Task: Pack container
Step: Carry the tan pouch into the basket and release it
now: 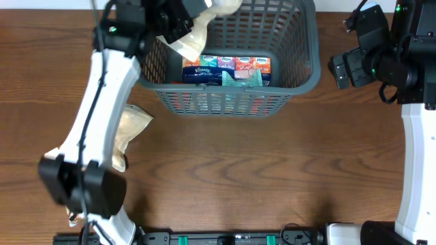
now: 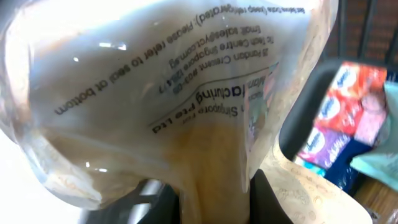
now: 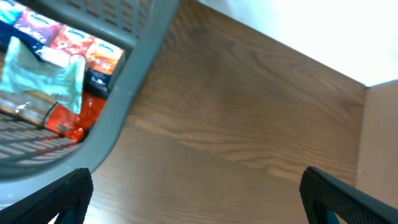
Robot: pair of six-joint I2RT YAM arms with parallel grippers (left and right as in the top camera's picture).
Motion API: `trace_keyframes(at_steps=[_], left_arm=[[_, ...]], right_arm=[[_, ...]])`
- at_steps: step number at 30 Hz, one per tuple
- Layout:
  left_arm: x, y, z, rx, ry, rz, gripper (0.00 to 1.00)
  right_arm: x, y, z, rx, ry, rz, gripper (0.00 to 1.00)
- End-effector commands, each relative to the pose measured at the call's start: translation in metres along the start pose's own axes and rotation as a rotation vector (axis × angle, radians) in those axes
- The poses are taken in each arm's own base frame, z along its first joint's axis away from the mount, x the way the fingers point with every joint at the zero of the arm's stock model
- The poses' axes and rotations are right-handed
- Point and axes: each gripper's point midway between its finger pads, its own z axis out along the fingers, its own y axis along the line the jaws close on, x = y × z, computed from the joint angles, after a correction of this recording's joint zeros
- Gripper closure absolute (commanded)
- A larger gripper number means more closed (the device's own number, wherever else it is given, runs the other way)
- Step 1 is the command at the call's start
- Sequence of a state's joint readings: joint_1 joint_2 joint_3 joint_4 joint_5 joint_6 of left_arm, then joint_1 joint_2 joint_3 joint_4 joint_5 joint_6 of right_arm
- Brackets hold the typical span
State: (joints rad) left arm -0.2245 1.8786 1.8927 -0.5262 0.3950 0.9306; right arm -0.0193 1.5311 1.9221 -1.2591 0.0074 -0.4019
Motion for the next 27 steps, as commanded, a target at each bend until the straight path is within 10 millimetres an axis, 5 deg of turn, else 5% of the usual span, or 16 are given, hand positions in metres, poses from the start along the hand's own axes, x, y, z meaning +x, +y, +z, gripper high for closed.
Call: trace_keyframes(at_steps=[1,6,15,21,27], left_arm=[[0.024,-0.018,0.029,0.09,0.03,-0.001,0.94],[0.045,-0.044,0.045,0.181,0.092,-0.037,0.94],[0.04,-0.064,0.044,0.264,0.068,-0.048,0.94],[0.041,-0.078,0.041,0.33,0.067,-0.072,0.94],[0.051,-0.087,0.044,0.362,0.093,-0.073,0.9]], right_arm=[[0.004,-0.021,0.002,0.077,0.014,0.033,0.04],[0.014,-0.068,-0.002,0.208,0.007,0.178,0.04],[0.065,-0.156,-0.016,0.383,0.017,0.524,0.02],[0.087,-0.177,0.0,0.354,0.046,0.596,0.02],[0.097,-0.177,0.041,0.25,0.091,0.631,0.01]])
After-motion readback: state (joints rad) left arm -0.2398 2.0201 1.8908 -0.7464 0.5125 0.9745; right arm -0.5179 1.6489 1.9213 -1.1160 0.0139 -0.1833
